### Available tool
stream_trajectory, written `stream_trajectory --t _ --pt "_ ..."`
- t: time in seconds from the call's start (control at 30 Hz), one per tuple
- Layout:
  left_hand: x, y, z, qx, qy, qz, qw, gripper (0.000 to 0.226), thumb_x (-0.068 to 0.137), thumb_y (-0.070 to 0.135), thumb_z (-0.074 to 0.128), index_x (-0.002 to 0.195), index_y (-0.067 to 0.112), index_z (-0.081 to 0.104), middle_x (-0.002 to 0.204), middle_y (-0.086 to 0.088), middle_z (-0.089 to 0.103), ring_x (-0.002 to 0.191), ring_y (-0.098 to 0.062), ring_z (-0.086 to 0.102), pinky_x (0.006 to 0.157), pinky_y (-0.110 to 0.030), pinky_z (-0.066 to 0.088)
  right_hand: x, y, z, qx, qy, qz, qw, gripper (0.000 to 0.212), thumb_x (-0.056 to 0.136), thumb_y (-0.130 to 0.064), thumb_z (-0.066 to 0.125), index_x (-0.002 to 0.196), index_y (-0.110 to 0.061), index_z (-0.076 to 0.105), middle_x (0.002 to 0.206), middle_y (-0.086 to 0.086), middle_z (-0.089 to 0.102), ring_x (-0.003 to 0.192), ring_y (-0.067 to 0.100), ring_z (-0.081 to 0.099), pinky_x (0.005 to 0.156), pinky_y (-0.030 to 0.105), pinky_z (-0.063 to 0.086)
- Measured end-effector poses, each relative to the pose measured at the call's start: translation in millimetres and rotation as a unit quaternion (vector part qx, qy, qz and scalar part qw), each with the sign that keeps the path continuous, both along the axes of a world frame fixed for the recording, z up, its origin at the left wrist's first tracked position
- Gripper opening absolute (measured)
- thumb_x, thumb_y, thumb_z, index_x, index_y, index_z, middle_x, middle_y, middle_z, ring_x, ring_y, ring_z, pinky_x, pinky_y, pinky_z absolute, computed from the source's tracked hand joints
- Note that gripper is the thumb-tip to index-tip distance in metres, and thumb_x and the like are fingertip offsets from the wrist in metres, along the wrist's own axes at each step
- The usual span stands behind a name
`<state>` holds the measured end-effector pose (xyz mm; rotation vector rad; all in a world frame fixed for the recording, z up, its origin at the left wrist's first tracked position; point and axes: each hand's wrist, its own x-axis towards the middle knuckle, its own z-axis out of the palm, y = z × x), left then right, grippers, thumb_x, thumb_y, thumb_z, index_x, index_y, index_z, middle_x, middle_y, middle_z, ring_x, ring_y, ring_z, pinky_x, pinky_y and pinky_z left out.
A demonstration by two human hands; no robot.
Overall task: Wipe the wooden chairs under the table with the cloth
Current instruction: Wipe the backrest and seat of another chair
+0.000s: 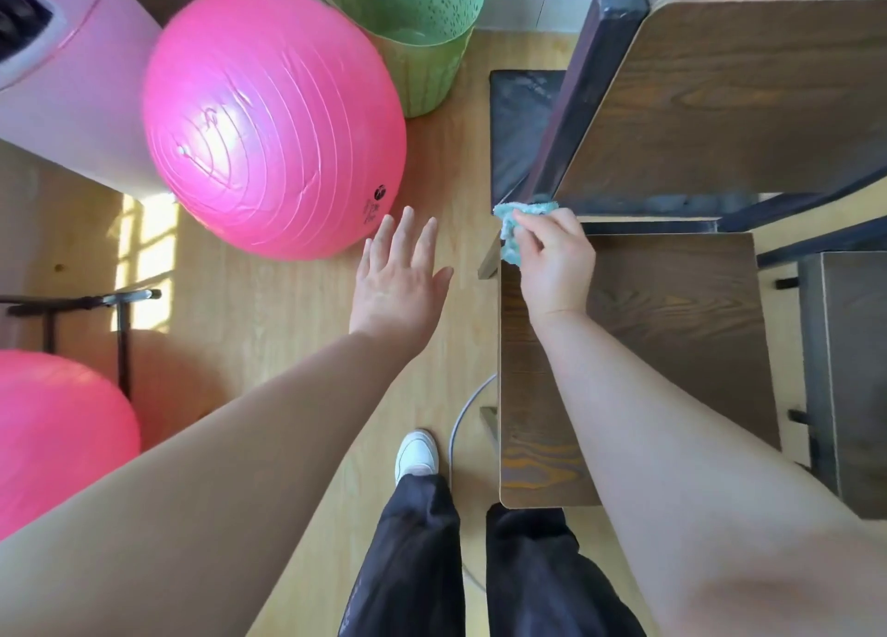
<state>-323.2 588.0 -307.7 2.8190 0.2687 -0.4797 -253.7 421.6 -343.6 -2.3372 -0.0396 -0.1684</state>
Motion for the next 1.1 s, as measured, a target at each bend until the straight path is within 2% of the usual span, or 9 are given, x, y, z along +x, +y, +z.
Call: stream_trajectory --t 0.13,0.33,0.53,0.63,0.7,0.83,0.97,1.1 --pt "-9 0 0 -0.001 -0.002 0.001 1.0 0.06 0.105 0.044 0.027 0.158 0.022 0.01 0.167 -0.004 0.0 0.153 -0.026 -0.006 0.124 -0.043 0.005 0 7 1 0.047 0.049 -0.04 0.997 0.018 0.086 -0.009 0.073 0.103 -0.011 0.075 0.102 0.001 0.064 0.096 0.012 0.063 0.082 0.032 0.058" --pt "-13 -12 17 0.009 -0.001 0.0 1.0 0.061 0.105 0.046 0.023 0.158 0.023 0.006 0.167 -0.003 -0.004 0.153 -0.025 -0.009 0.124 -0.043 0.003 -11 -6 41 0.07 0.037 -0.029 0.996 0.018 0.086 -0.009 0.072 0.103 -0.01 0.075 0.1 -0.001 0.065 0.09 0.009 0.062 0.08 0.019 0.053" --pt "-3 -37 46 0.01 -0.022 -0.007 1.0 0.061 0.105 0.047 0.021 0.158 0.022 0.004 0.167 -0.004 -0.005 0.152 -0.025 -0.011 0.124 -0.043 0.002 5 -36 125 0.11 -0.067 -0.026 0.991 0.017 0.088 -0.008 0.07 0.104 -0.009 0.075 0.102 0.002 0.063 0.09 0.007 0.061 0.078 0.018 0.054" --pt "6 -51 63 0.002 -0.039 -0.011 0.999 0.061 0.105 0.046 0.022 0.159 0.023 0.003 0.167 -0.004 -0.006 0.152 -0.025 -0.011 0.124 -0.042 0.001 28 -45 175 0.101 -0.148 0.006 0.984 0.017 0.09 -0.013 0.068 0.106 -0.008 0.072 0.105 0.005 0.063 0.097 0.008 0.062 0.078 0.016 0.054" --pt "11 -60 71 0.002 -0.051 -0.014 0.999 0.061 0.105 0.046 0.023 0.159 0.023 0.004 0.167 -0.004 -0.005 0.152 -0.025 -0.011 0.125 -0.042 0.002 46 -47 196 0.087 -0.193 0.013 0.977 0.016 0.09 -0.014 0.068 0.104 -0.008 0.073 0.102 0.006 0.063 0.094 0.008 0.061 0.077 0.017 0.053" --pt "17 -71 77 -0.005 -0.073 -0.008 0.997 0.061 0.105 0.045 0.025 0.159 0.023 0.008 0.167 -0.004 0.0 0.153 -0.026 -0.007 0.124 -0.042 0.005 68 -46 197 0.061 -0.198 0.027 0.978 0.011 0.088 -0.014 0.069 0.096 -0.007 0.072 0.096 0.006 0.062 0.086 0.005 0.057 0.072 0.01 0.046" --pt "16 -77 67 -0.005 -0.068 -0.006 0.998 0.061 0.105 0.045 0.026 0.159 0.023 0.009 0.167 -0.004 0.001 0.153 -0.026 -0.006 0.125 -0.042 0.007 71 -48 181 0.058 -0.218 0.025 0.974 0.005 0.086 -0.01 0.07 0.088 -0.005 0.069 0.09 0.005 0.063 0.083 0.012 0.06 0.069 0.014 0.045" --pt "13 -77 53 0.006 -0.036 -0.006 0.999 0.061 0.105 0.046 0.023 0.159 0.023 0.005 0.167 -0.003 -0.003 0.153 -0.025 -0.009 0.125 -0.041 0.002 68 -47 174 0.074 -0.233 0.019 0.969 0.002 0.086 -0.006 0.07 0.088 -0.004 0.07 0.089 0.006 0.063 0.081 0.012 0.06 0.068 0.013 0.045"
